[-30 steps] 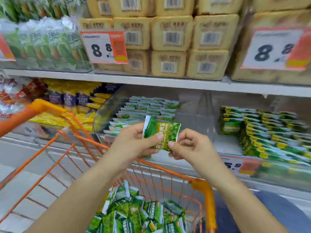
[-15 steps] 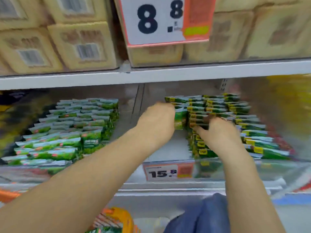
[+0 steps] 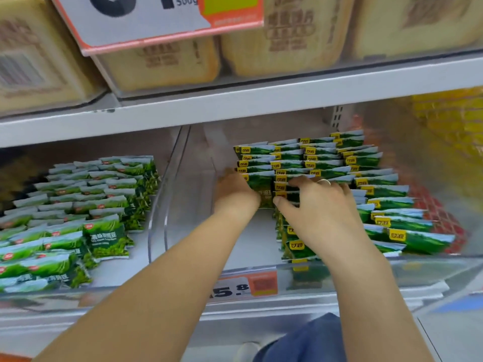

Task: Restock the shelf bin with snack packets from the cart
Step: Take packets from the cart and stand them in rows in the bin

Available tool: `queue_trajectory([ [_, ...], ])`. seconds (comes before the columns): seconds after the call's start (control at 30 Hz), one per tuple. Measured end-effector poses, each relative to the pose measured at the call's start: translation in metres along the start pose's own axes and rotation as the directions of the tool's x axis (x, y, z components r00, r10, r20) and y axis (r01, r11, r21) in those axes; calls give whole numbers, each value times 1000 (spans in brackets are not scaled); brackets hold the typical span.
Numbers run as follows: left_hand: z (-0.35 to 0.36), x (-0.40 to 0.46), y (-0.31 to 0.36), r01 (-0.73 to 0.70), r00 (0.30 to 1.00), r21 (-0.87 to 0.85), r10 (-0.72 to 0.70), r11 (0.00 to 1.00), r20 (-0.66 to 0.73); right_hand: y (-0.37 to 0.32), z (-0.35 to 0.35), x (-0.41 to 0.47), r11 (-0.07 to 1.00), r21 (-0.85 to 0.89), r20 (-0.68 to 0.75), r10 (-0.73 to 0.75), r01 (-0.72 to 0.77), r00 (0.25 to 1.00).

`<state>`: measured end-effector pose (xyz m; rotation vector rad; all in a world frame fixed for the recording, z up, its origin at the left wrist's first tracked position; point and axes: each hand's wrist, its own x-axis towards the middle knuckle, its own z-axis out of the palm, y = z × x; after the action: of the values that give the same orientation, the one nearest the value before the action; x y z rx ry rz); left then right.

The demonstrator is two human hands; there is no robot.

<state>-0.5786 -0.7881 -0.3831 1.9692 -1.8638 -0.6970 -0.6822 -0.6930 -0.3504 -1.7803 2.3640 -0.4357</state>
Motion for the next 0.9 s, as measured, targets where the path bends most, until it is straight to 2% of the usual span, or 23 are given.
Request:
queue_trajectory([
  [0.1, -3, 0, -4, 33, 997, -44, -30, 998, 75, -1, 0, 0, 1000, -3, -4, -7, 7, 1000],
  [0.23, -1, 3, -7, 16, 997, -74, -10, 997, 81, -1, 2, 1, 1000, -4, -2, -9, 9, 1000],
  [0.33, -2, 3, -5, 22, 990, -87, -9, 996, 140, 1, 3, 1, 1000, 1, -18, -14, 14, 1000],
  [0.43, -7, -5, 2, 19, 986, -68, -7, 998, 167, 2, 1, 1, 999, 20, -87, -34, 36, 996],
  [0.5, -15, -13, 7, 18, 993, -149, 0, 989, 122, 1, -2, -1, 995, 48, -193, -77, 88, 978],
  [0.57, -33, -29, 12, -9, 996, -285, 33, 958, 79, -2, -6, -10, 975, 126, -315, -137, 184, 939],
  [0.6, -46, -41, 12, -80, 993, -328, 104, 941, 57, -6, -9, -18, 952, 175, -363, -174, 250, 915],
  [0.7, -94, -95, -8, -325, 937, -370, 351, 870, 1, -25, -10, -49, 846, 250, -445, -331, 471, 832],
  [0.77, -123, -134, -42, -436, 892, -338, 449, 834, -42, -44, -6, -76, 767, 259, -463, -435, 587, 772],
  [0.83, -146, -166, -89, -446, 891, -279, 453, 850, -45, -65, 4, -107, 689, 263, -451, -530, 675, 718],
  [0.9, -161, -188, -139, -357, 928, -226, 371, 906, 21, -87, 17, -136, 614, 242, -395, -645, 752, 654],
])
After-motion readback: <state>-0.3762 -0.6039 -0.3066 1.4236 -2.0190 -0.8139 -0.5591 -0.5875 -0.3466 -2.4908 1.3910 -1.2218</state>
